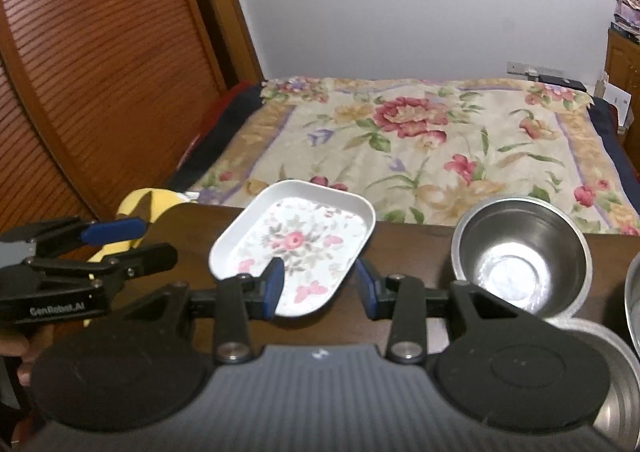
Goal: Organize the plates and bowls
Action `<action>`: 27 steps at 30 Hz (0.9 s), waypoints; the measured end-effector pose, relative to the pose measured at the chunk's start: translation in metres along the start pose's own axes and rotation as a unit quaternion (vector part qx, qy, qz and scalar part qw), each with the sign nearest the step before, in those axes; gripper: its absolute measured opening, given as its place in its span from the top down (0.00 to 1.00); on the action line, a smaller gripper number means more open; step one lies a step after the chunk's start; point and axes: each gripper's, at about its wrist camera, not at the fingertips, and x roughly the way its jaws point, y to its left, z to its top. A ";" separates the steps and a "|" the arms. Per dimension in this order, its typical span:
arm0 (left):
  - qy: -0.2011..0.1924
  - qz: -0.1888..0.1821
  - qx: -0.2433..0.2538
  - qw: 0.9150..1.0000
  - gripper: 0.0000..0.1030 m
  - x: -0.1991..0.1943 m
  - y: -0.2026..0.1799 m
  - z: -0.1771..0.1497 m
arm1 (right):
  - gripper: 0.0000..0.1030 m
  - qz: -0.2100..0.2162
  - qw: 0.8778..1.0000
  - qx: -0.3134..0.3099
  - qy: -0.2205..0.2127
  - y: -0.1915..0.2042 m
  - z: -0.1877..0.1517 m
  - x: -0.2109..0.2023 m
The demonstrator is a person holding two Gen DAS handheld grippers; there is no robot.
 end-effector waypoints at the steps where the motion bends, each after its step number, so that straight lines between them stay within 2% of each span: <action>1: 0.003 0.000 0.000 1.000 0.42 0.005 0.003 0.001 | 0.61 -0.001 1.000 0.001 0.004 -0.001 0.002 0.004; 3: 0.009 0.000 -0.002 1.000 0.44 0.016 0.009 0.002 | 0.61 -0.002 1.000 0.004 0.013 -0.003 0.006 0.015; 14: 0.045 -0.013 -0.033 0.998 0.68 0.066 0.041 -0.001 | 0.61 -0.020 0.997 0.024 0.067 -0.012 0.007 0.061; 17: 0.050 -0.018 -0.040 0.998 0.74 0.073 0.045 -0.004 | 0.65 -0.021 0.997 0.021 0.073 -0.013 0.006 0.066; 19: 0.054 -0.021 -0.045 0.997 0.76 0.076 0.047 -0.006 | 0.71 -0.021 0.996 0.024 0.079 -0.015 0.006 0.069; 27: 0.064 -0.022 -0.050 0.996 0.89 0.085 0.048 -0.013 | 0.80 -0.020 0.995 0.022 0.096 -0.011 0.001 0.079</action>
